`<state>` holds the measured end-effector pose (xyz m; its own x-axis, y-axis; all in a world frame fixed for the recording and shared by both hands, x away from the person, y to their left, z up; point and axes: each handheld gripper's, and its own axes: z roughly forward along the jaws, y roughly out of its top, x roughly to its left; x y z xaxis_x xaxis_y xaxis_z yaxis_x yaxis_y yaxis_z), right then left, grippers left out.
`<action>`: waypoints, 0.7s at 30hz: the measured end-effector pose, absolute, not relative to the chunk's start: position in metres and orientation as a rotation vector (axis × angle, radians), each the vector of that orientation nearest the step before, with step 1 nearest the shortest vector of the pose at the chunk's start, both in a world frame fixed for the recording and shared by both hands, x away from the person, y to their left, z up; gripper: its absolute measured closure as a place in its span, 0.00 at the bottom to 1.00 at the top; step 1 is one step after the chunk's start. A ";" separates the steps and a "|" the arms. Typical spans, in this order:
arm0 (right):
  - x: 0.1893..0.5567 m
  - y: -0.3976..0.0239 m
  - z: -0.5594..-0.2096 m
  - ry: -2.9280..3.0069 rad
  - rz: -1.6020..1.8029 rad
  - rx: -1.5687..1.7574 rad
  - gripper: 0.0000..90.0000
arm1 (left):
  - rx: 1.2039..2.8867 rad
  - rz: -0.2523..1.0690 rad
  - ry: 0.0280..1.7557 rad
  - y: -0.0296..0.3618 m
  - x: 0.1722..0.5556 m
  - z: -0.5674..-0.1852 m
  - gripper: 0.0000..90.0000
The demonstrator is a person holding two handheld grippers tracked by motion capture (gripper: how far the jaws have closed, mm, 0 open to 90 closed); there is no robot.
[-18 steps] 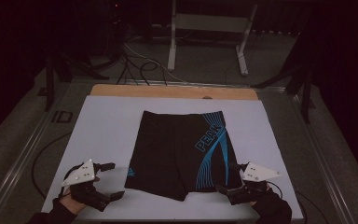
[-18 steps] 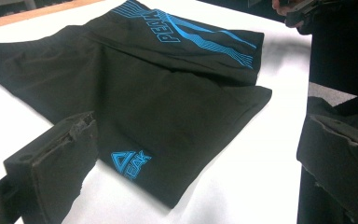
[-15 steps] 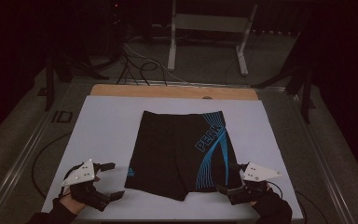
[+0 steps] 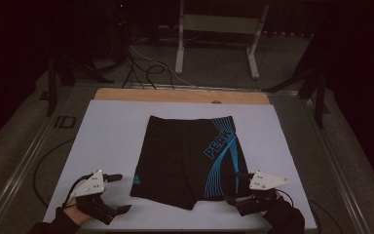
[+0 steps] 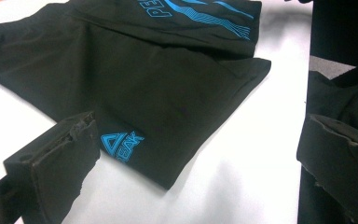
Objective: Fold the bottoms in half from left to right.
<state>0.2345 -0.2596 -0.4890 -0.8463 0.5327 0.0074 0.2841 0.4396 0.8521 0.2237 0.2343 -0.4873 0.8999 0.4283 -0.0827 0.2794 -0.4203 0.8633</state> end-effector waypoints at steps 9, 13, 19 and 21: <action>0.235 -0.255 -0.485 2.442 1.360 0.694 0.11 | 2.030 0.198 0.503 0.232 0.220 -0.482 0.00; 0.234 -0.255 -0.483 2.448 1.358 0.687 0.11 | 2.032 0.181 0.486 0.230 0.220 -0.479 0.00; 0.232 -0.254 -0.475 2.456 1.354 0.682 0.11 | 2.050 0.163 0.434 0.220 0.217 -0.471 0.00; 0.231 -0.253 -0.472 2.454 1.344 0.684 0.11 | 2.044 0.160 0.432 0.219 0.216 -0.469 0.00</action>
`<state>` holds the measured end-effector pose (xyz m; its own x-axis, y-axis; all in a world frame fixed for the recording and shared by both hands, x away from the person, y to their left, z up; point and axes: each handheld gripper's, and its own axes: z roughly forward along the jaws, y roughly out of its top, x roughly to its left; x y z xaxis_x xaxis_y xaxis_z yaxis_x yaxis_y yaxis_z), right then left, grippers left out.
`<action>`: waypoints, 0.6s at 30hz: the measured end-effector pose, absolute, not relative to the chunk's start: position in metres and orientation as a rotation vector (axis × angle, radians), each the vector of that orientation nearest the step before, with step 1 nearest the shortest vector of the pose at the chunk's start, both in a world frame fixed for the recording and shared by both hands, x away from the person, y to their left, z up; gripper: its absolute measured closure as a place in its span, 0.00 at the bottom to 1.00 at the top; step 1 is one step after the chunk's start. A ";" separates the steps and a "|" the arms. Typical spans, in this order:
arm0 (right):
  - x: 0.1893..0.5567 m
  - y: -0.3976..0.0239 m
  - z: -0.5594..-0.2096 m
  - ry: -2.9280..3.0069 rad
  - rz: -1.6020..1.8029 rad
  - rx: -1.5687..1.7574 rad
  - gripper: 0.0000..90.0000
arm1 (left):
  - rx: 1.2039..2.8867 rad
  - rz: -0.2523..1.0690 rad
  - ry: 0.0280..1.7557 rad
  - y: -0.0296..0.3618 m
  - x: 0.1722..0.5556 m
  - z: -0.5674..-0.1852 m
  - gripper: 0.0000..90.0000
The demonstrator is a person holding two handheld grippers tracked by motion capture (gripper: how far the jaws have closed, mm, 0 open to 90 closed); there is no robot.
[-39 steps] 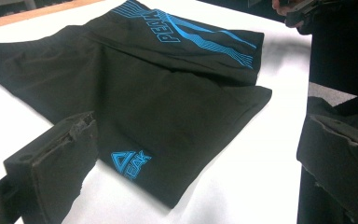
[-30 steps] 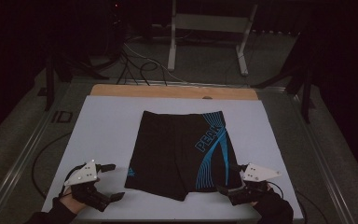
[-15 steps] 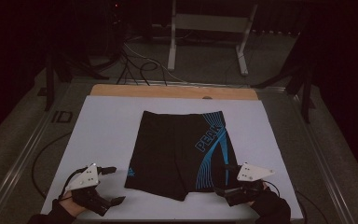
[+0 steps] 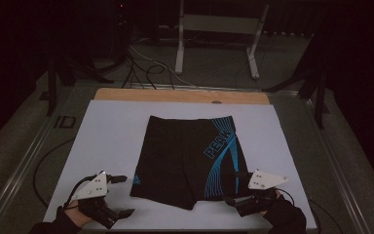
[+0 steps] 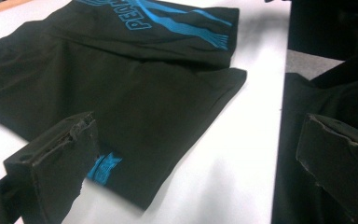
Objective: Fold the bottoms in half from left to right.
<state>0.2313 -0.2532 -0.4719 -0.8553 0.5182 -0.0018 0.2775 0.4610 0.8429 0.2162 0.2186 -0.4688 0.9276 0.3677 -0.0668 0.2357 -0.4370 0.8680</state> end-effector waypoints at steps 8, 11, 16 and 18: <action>0.233 -0.255 -0.448 2.386 1.364 0.703 0.11 | 2.007 0.168 0.417 0.217 0.214 -0.452 0.00; 0.234 -0.255 -0.442 2.378 1.361 0.703 0.11 | 1.999 0.174 0.421 0.217 0.214 -0.449 0.00; 0.238 -0.253 -0.430 2.360 1.359 0.698 0.11 | 1.972 0.158 0.443 0.220 0.215 -0.444 0.00; 0.239 -0.252 -0.428 2.357 1.354 0.695 0.11 | 1.974 0.161 0.455 0.220 0.216 -0.444 0.00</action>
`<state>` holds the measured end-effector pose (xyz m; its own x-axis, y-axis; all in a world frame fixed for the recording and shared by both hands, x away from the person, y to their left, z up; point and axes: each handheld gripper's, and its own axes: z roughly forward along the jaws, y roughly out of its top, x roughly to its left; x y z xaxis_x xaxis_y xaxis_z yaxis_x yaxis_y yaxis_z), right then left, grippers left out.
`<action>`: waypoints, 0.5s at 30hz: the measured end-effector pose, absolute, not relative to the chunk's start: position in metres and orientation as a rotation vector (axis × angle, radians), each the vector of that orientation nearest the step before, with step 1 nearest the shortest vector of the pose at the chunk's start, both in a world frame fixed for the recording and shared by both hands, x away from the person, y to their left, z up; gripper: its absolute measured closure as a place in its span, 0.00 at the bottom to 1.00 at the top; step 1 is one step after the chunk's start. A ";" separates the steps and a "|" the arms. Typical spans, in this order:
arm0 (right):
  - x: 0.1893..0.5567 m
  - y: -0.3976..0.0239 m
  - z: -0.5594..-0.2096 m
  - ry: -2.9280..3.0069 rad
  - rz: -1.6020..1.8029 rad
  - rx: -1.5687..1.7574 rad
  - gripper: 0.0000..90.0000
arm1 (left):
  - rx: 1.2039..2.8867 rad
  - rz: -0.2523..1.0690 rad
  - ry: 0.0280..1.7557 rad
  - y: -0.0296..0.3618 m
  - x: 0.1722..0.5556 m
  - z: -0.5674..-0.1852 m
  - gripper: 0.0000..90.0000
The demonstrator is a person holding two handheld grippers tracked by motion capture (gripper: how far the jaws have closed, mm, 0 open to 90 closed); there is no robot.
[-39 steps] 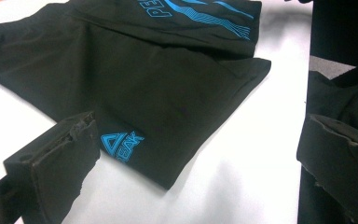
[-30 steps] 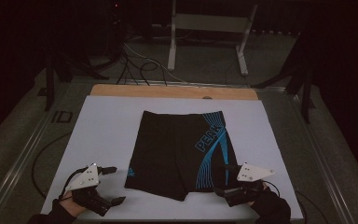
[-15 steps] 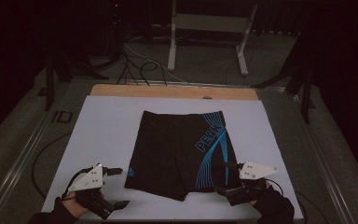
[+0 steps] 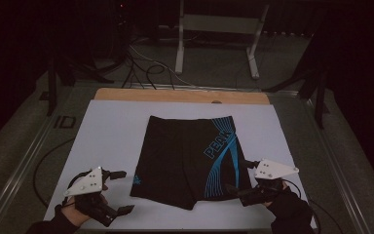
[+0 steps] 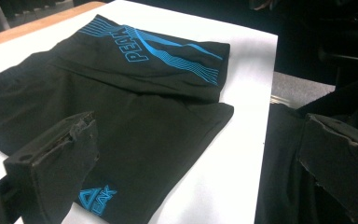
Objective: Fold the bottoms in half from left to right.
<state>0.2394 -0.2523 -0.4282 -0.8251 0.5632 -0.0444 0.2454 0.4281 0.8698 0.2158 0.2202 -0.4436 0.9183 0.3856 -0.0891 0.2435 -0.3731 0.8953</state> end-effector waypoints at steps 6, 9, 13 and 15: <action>0.253 -0.244 -0.420 2.344 1.343 0.679 0.11 | 1.976 0.164 0.484 0.219 0.218 -0.443 0.00; 0.258 -0.238 -0.417 2.340 1.346 0.669 0.11 | 1.967 0.165 0.502 0.219 0.219 -0.443 0.00; 0.267 -0.231 -0.412 2.338 1.342 0.650 0.11 | 1.967 0.170 0.529 0.217 0.219 -0.445 0.00; 0.270 -0.227 -0.409 2.335 1.347 0.650 0.11 | 1.964 0.172 0.541 0.217 0.220 -0.446 0.00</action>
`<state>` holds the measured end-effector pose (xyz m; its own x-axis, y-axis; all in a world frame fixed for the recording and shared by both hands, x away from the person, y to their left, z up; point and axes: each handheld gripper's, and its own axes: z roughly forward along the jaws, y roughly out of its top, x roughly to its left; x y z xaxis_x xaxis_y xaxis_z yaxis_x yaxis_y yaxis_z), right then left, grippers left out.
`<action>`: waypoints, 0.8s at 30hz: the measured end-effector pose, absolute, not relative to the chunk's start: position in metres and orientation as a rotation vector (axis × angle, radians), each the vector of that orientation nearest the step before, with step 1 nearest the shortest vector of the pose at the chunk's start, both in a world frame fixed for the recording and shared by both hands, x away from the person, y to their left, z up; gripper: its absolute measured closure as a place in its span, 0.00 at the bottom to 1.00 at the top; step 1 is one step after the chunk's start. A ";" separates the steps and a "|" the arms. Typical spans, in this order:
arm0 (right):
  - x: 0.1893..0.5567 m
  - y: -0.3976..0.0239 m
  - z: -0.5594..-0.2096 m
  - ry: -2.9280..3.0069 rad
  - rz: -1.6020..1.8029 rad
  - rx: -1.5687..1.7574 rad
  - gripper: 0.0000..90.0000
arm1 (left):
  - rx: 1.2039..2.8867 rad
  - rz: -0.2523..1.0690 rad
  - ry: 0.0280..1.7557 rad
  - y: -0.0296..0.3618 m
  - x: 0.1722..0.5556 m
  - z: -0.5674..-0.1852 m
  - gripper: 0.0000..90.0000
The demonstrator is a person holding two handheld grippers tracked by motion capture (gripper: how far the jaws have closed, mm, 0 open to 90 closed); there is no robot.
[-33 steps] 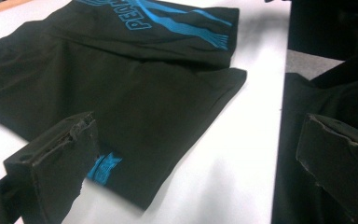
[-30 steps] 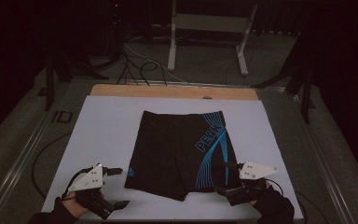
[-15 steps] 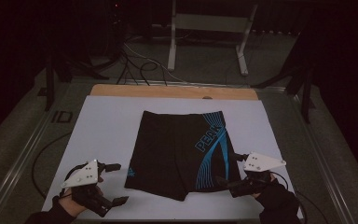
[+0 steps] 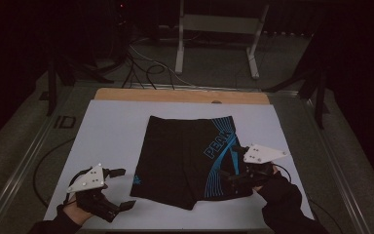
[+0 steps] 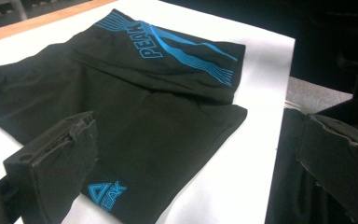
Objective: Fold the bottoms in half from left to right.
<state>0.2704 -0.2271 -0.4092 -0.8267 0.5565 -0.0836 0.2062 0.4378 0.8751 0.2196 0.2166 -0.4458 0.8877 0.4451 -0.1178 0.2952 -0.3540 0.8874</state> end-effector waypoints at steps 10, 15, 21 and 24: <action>0.288 -0.210 -0.401 2.322 1.371 0.622 0.11 | 1.965 0.187 0.585 0.209 0.222 -0.451 0.00; 0.295 -0.205 -0.401 2.314 1.388 0.633 0.11 | 1.965 0.208 0.611 0.205 0.224 -0.454 0.00; 0.302 -0.193 -0.400 2.315 1.406 0.605 0.11 | 1.973 0.231 0.627 0.204 0.225 -0.456 0.00; 0.309 -0.186 -0.402 2.324 1.401 0.595 0.11 | 1.981 0.247 0.651 0.204 0.226 -0.459 0.00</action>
<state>0.3085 -0.1858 -0.4018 -0.8459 0.5261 -0.0882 0.1677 0.4193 0.8922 0.2265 0.2039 -0.4585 0.8347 0.5416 -0.1003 0.3383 -0.3604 0.8693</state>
